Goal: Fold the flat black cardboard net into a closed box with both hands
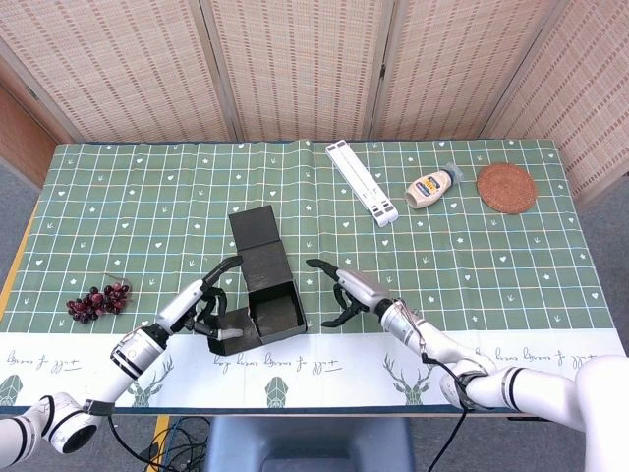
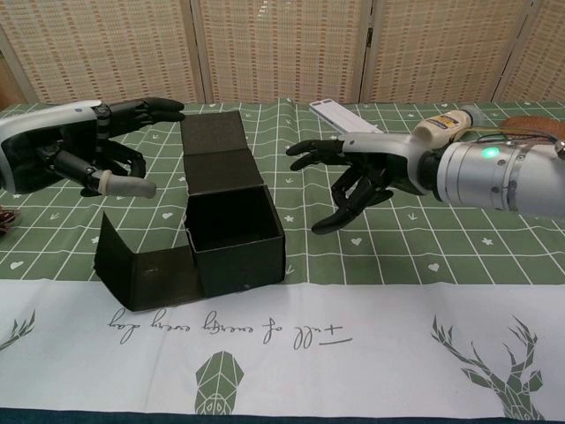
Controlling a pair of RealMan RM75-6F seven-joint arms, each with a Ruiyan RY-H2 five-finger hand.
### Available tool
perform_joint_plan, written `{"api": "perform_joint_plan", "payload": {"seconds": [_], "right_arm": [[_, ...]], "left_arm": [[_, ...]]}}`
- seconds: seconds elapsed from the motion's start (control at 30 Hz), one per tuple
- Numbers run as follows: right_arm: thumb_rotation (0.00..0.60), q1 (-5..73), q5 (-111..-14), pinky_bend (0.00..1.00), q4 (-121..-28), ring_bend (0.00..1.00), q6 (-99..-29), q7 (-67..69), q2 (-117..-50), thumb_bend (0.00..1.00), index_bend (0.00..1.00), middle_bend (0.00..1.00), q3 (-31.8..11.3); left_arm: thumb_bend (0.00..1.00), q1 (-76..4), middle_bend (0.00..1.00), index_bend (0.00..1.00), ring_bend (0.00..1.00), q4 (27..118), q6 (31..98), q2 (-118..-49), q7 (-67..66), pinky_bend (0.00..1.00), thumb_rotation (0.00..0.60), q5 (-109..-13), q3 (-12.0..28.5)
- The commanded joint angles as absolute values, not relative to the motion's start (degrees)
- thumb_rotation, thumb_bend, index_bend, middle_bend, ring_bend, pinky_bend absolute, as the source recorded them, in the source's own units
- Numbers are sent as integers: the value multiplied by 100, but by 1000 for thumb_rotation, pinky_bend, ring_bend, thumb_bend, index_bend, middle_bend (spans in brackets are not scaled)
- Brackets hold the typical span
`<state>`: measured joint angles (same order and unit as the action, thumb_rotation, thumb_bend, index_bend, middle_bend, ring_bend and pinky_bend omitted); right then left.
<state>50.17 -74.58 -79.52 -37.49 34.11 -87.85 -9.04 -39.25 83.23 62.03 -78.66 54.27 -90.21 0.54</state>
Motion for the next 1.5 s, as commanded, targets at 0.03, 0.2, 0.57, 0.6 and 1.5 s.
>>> {"api": "perform_joint_plan", "payload": {"seconds": [0.03,0.2,0.57,0.6,1.5], "right_arm": [[600,4966,-7219,1000,-7945,730,-3591,3516,-8921,0,0,36,-924],[600,4950,-6955,1000,-7764,729,-3484,3464,-9205,0,0,33,-986],[600,5006,-6848,1000,-7321,729,-3442,3198,-9728,0,0,30,-1138],[600,5014,-6853,1000,-7294,729,-3435,3178,-9764,0,0,30,-1145],[600,5094,-6678,1000,-6062,781,-3786,3067,-11074,48,300,416,-1766]], "left_arm": [[120,-3921,5,46,606,8352,6211,-7866,5404,857,600,-9028,63],[120,-3883,5,46,606,8407,6231,-7824,5366,857,600,-9024,57],[119,-3804,5,46,606,8448,6277,-7772,5410,857,600,-9029,48],[119,-3798,5,46,606,8450,6282,-7767,5418,857,600,-9029,48],[120,-3355,6,95,618,8375,6868,-7733,5095,862,600,-8590,405]]}}
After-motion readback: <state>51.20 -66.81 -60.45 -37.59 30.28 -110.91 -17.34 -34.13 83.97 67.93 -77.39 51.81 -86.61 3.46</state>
